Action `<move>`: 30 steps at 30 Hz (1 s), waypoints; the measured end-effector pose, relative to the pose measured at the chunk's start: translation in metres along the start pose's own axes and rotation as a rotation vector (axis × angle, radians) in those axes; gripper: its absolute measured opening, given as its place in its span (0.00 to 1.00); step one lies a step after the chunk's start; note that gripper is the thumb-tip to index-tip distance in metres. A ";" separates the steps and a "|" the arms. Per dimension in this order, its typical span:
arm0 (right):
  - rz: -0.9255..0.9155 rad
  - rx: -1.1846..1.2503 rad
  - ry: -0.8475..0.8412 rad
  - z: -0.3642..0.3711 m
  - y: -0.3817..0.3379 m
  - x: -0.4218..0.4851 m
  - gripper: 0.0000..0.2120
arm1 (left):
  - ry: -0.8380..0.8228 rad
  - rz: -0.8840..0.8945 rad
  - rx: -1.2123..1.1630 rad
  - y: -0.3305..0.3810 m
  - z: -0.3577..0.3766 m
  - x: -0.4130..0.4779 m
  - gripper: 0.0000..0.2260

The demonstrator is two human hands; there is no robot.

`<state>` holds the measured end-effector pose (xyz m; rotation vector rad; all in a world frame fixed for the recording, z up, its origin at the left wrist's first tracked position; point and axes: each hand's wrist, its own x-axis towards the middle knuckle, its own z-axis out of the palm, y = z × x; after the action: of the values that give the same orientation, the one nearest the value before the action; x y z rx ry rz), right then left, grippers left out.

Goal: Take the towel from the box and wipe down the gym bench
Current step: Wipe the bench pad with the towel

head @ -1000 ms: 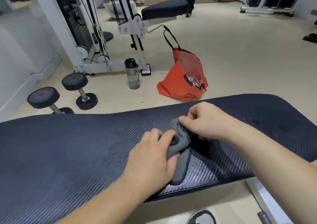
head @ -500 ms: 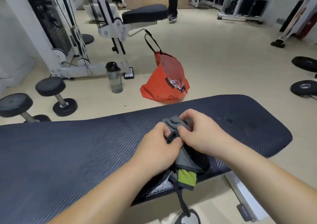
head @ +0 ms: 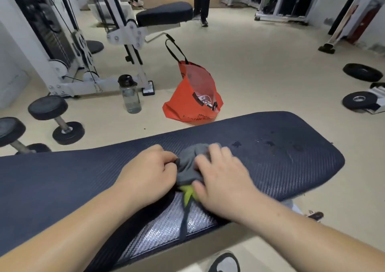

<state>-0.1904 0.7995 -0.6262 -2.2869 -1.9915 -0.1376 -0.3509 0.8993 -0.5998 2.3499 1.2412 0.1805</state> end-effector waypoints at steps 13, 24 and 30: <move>0.057 0.141 -0.157 -0.004 0.035 0.039 0.14 | -0.077 0.192 0.327 -0.011 0.005 0.073 0.20; 0.053 0.292 -0.182 -0.001 0.053 0.052 0.11 | 0.109 0.160 0.279 -0.009 0.022 0.081 0.12; 0.549 0.140 -0.144 -0.003 0.105 0.059 0.14 | 0.096 0.139 0.282 -0.006 0.022 0.082 0.13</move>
<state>-0.0787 0.8425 -0.6171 -2.7021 -1.2970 0.2091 -0.3002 0.9611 -0.6306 2.7018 1.2150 0.1746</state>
